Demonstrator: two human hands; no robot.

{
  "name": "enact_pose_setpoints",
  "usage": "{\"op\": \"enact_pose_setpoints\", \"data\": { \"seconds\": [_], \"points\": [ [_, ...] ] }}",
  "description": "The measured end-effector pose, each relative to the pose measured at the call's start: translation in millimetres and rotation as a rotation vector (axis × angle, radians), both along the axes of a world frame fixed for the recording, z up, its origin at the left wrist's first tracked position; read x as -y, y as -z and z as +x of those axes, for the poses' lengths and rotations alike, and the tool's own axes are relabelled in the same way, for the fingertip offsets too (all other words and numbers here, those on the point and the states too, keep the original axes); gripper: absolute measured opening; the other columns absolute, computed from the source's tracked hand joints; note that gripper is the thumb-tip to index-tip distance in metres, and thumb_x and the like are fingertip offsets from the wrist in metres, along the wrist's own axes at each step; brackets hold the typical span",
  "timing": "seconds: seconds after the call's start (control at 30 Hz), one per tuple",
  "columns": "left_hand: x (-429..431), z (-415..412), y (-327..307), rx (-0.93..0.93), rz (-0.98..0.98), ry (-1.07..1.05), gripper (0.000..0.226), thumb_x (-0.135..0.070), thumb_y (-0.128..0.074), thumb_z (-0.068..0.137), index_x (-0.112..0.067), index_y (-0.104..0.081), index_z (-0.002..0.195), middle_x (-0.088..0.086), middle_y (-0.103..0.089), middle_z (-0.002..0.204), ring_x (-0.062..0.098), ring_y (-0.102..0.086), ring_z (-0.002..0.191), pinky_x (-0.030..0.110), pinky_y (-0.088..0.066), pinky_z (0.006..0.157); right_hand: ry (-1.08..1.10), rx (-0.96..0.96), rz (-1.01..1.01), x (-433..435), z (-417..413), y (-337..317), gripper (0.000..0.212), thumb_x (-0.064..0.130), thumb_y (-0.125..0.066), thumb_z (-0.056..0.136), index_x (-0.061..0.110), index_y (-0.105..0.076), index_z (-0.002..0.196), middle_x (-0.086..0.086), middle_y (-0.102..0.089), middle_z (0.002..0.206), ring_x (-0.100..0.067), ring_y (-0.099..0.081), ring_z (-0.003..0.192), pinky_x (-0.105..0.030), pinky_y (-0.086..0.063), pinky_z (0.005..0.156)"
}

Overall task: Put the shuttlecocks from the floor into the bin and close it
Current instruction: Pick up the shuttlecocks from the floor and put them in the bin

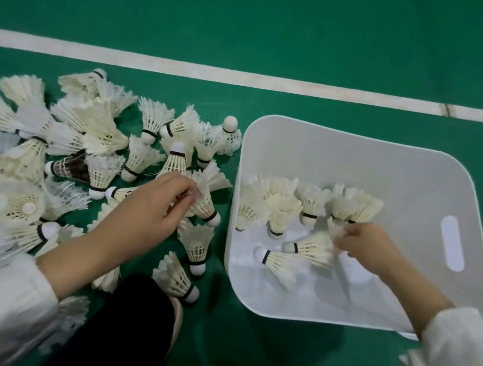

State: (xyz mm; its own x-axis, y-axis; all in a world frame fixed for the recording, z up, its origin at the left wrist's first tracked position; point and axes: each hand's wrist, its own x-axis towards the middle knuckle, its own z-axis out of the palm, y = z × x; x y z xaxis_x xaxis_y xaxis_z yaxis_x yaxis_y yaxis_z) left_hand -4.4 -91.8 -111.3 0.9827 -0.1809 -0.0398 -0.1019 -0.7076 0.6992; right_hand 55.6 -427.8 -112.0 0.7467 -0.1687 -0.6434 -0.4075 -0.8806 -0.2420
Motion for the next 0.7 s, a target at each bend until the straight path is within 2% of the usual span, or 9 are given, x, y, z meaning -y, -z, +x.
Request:
{"op": "enact_pose_setpoints", "data": {
  "seconds": [0.1,0.2,0.33,0.4,0.47,0.53,0.6,0.63,0.7],
  "points": [
    [-2,-5,-1,-0.024,-0.020,-0.015,0.012,-0.021,-0.051,0.092,-0.018,-0.058,0.100,-0.008,-0.055,0.093,0.003,-0.054,0.082,0.020,-0.044,0.072,0.018,0.035,0.174,-9,5,2,0.015,0.007,-0.058,0.084,0.004,-0.056,0.070,-0.011,-0.043,0.069,-0.020,-0.040,0.067,-0.031,-0.033,0.062],
    [-1,-7,-2,-0.048,-0.044,-0.051,0.013,-0.022,-0.054,0.091,-0.021,-0.057,0.103,-0.011,-0.056,0.091,0.000,-0.055,0.084,0.010,-0.042,0.070,0.003,0.005,0.249,-19,7,5,0.008,0.008,-0.053,0.086,0.011,-0.060,0.090,-0.009,-0.054,0.077,-0.023,-0.052,0.079,-0.039,-0.047,0.079],
    [2,-6,-6,-0.034,-0.062,-0.036,0.008,-0.021,-0.056,0.090,-0.026,-0.055,0.096,-0.018,-0.055,0.088,-0.004,-0.053,0.084,0.007,-0.039,0.070,-0.017,0.015,0.130,-23,8,-2,0.040,0.017,-0.054,0.087,0.014,-0.050,0.126,-0.011,-0.053,0.123,-0.028,-0.054,0.109,-0.042,-0.046,0.094],
    [0,-5,-10,-0.005,-0.056,-0.014,0.006,-0.019,-0.056,0.090,-0.025,-0.056,0.093,-0.017,-0.054,0.088,-0.003,-0.052,0.084,0.008,-0.039,0.072,-0.133,0.076,-0.062,-29,9,-25,0.040,0.023,-0.054,0.088,0.016,-0.051,0.127,-0.010,-0.054,0.128,-0.028,-0.054,0.112,-0.036,-0.043,0.093],
    [-4,-5,-15,0.006,-0.050,-0.004,0.005,-0.019,-0.056,0.090,-0.021,-0.058,0.093,-0.017,-0.053,0.088,-0.004,-0.050,0.086,0.007,-0.037,0.073,-0.220,0.252,-0.124,-44,7,-56,0.030,0.024,-0.054,0.089,0.018,-0.057,0.118,-0.005,-0.062,0.118,-0.025,-0.060,0.098,-0.032,-0.043,0.083],
    [-7,-5,-21,0.016,-0.052,-0.002,0.005,-0.018,-0.055,0.091,-0.019,-0.059,0.094,-0.017,-0.051,0.088,-0.005,-0.048,0.087,0.006,-0.035,0.073,-0.211,0.445,0.079,-70,1,-89,0.018,0.021,-0.054,0.090,0.023,-0.062,0.106,0.003,-0.066,0.101,-0.018,-0.061,0.079,-0.027,-0.046,0.068],
    [-10,-5,-28,0.031,-0.058,0.004,0.004,-0.017,-0.055,0.091,-0.017,-0.058,0.093,-0.017,-0.050,0.086,-0.003,-0.049,0.087,0.005,-0.035,0.073,-0.260,0.497,0.360,-108,-8,-115,0.016,0.017,-0.055,0.090,0.029,-0.061,0.099,0.017,-0.060,0.090,-0.008,-0.060,0.075,-0.015,-0.047,0.054],
    [-12,-5,-31,0.044,-0.065,0.009,0.004,-0.016,-0.056,0.091,-0.015,-0.059,0.093,-0.018,-0.050,0.085,-0.002,-0.050,0.086,0.006,-0.035,0.073,-0.348,0.473,0.442,-129,-12,-122,0.018,0.017,-0.057,0.089,0.032,-0.059,0.100,0.023,-0.056,0.090,-0.003,-0.059,0.076,-0.011,-0.047,0.054],
    [-18,-5,-39,0.063,-0.090,0.007,0.005,-0.016,-0.057,0.090,-0.013,-0.059,0.093,-0.016,-0.052,0.084,0.000,-0.051,0.083,0.007,-0.037,0.071,-0.547,0.402,0.473,-167,-16,-117,0.028,0.020,-0.059,0.088,0.032,-0.055,0.113,0.026,-0.052,0.102,-0.001,-0.057,0.082,-0.012,-0.048,0.070]
  ]
}}
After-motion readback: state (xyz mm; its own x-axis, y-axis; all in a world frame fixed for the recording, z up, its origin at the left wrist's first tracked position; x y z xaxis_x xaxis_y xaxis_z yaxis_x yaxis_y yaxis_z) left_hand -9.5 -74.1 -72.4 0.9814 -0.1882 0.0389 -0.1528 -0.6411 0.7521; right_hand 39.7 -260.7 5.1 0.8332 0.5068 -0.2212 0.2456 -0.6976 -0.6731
